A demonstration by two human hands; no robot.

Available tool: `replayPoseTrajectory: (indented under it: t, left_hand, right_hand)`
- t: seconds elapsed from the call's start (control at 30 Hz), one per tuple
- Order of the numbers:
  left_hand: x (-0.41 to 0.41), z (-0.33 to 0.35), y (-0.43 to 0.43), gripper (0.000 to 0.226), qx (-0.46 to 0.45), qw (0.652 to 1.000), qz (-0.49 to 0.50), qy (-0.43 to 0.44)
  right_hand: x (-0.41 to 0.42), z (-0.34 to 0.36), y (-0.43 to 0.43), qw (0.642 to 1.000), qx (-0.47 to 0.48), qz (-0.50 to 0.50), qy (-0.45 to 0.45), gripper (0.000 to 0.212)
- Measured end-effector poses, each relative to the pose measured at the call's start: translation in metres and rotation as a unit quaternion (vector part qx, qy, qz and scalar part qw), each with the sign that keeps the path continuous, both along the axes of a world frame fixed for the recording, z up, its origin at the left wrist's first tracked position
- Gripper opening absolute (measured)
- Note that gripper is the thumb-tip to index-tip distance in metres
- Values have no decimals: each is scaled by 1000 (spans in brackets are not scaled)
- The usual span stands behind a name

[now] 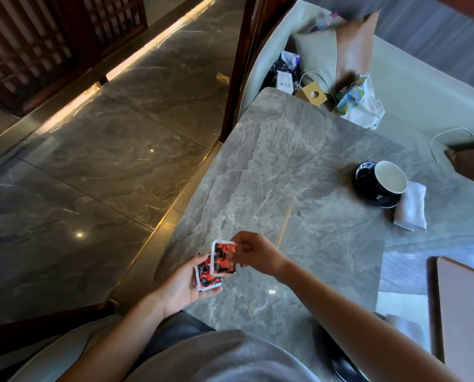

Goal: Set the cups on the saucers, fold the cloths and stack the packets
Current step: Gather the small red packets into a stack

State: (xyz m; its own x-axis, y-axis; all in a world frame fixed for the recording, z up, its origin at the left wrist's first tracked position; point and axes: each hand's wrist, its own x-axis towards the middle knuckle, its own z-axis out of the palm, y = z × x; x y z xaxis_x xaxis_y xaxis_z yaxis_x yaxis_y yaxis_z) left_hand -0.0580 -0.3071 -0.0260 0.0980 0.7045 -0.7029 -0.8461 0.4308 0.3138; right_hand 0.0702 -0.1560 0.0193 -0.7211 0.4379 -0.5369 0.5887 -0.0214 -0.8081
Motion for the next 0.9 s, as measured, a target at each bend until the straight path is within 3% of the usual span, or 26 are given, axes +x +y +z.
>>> replayPoseTrajectory:
  t: [0.13,0.2,0.27,0.37,0.47,0.57,0.73,0.9]
  left_hand:
    - [2,9,4,42,37,999,-27,-14]
    - [3,11,4,43,23,999,-32,20]
    - [3,12,4,40,10,999,-25,38]
    - [5,16,4,39,5,999,-29,42]
    - [9,23,8,37,30,996,-56,65]
    - [10,19,7,32,35,995,-56,68]
    - [12,17,6,39,32,998,-31,40]
    - [16,15,6,27,25,997,-21,63]
  right_hand:
    - [-9,12,-19,990,93,99,-25,20]
    - [-8,17,-23,969,203,133,-45,41]
    - [-6,19,-25,925,326,193,-39,70]
    - [-2,17,-34,868,390,308,-19,108]
    - [0,8,-43,829,443,340,-19,115]
    - [2,5,-43,843,441,306,-22,99]
    - [3,-2,-49,870,417,264,-11,94]
    - [5,-5,-52,886,400,235,1,87]
